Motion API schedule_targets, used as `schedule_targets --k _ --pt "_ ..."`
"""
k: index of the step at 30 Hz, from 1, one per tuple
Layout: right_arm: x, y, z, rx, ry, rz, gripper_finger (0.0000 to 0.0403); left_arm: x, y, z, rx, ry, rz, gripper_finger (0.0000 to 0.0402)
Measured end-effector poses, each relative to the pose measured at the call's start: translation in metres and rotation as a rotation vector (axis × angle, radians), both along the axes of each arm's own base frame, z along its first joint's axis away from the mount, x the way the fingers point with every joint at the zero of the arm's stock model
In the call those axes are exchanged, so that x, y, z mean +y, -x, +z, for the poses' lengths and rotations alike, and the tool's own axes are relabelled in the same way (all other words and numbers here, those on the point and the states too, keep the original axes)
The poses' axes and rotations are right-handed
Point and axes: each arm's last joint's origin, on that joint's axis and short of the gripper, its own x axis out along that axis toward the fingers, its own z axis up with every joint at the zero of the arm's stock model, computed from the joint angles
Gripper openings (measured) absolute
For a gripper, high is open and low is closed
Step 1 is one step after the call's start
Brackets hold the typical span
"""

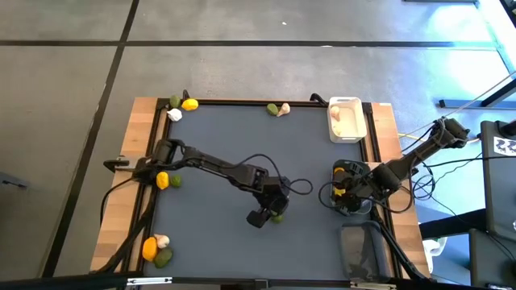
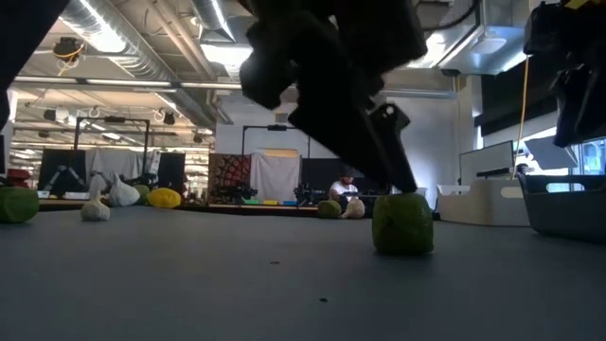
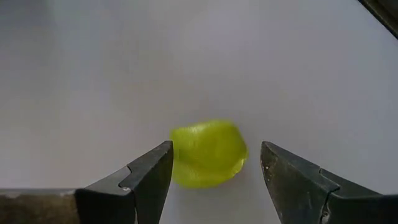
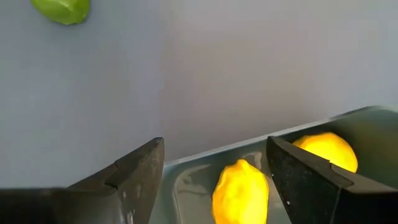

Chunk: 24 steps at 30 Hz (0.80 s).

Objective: Sort produce into baskets
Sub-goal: Put the green lime into the black bin

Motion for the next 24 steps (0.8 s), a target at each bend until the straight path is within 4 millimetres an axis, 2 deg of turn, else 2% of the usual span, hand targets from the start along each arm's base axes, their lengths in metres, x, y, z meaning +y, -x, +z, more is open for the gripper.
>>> schedule_targets --k 8,15,20,24 --pt "0.0 -0.001 0.0 -0.008 0.002 -0.002 0.028 0.008 -0.004 -0.011 0.022 0.053 -0.008 0.0231" --pt "0.0 -0.001 0.001 -0.023 0.012 -0.008 0.028 0.015 -0.007 -0.025 0.066 0.184 -0.025 0.0163" --pt "0.0 -0.001 0.001 -0.022 0.012 -0.007 0.028 0.02 -0.008 -0.025 0.086 0.204 0.006 0.0113" --pt "0.0 -0.001 0.001 -0.023 0.012 -0.007 0.028 0.022 -0.007 -0.024 0.117 0.23 0.066 0.0092"
